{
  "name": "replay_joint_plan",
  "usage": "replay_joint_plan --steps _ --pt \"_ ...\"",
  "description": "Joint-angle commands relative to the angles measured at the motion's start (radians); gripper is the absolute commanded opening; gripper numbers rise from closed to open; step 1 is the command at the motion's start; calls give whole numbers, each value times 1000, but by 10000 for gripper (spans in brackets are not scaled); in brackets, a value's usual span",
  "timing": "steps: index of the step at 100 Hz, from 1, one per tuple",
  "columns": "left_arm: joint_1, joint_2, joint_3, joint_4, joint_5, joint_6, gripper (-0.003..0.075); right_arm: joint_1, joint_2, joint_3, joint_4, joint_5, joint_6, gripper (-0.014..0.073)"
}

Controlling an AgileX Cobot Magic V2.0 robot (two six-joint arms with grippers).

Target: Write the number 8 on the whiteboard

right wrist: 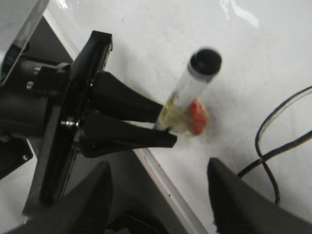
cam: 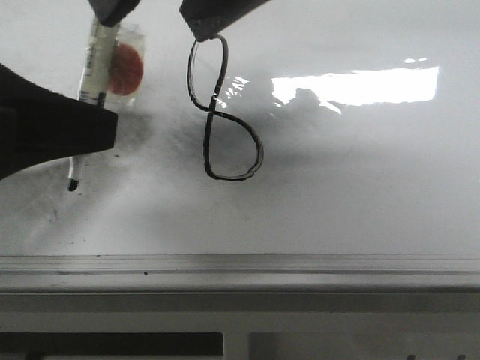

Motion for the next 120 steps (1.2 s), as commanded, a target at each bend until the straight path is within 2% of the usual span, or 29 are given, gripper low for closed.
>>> replay_joint_plan --steps 1,9,23,39,44,51,63,70,75,82,93,99,113,120 --pt "-4 -9 -47 -214 -14 -12 -21 -9 -19 -27 -4 -40 2 361" --pt "-4 -7 -57 -307 26 -10 -21 -9 -19 -27 -4 -26 2 351" --pt "2 16 -62 -317 67 -8 -20 -9 -19 -27 -4 -22 2 351" --pt "5 24 -62 -334 46 -10 -18 -9 -19 -27 5 -20 2 351" --pt "5 22 -62 -334 41 -10 4 -9 -19 -27 6 -20 2 351" --pt "5 20 -62 -334 38 -10 106 -9 -19 -27 6 -20 4 351" --pt "5 20 -62 -332 21 -10 372 -9 -20 -27 7 -29 36 349" --pt "5 20 -62 -334 21 -12 461 -9 -27 -27 7 -47 36 339" --pt "5 20 -62 -334 21 -12 480 -9 -35 -27 5 -51 36 327" --pt "5 5 -62 -334 23 -12 480 -9 -50 -27 -19 -51 36 270" --pt "5 -46 -62 -330 29 -4 452 -9 -93 -4 -49 -65 36 49" --pt "5 -89 -55 -330 32 -3 355 -9 -128 29 -58 -83 36 -72" --pt "5 -217 -20 -274 40 -3 -20 -7 -245 137 -110 -135 34 -64" --pt "5 -282 4 -241 44 -1 -20 -7 -322 217 -123 -211 34 -64"
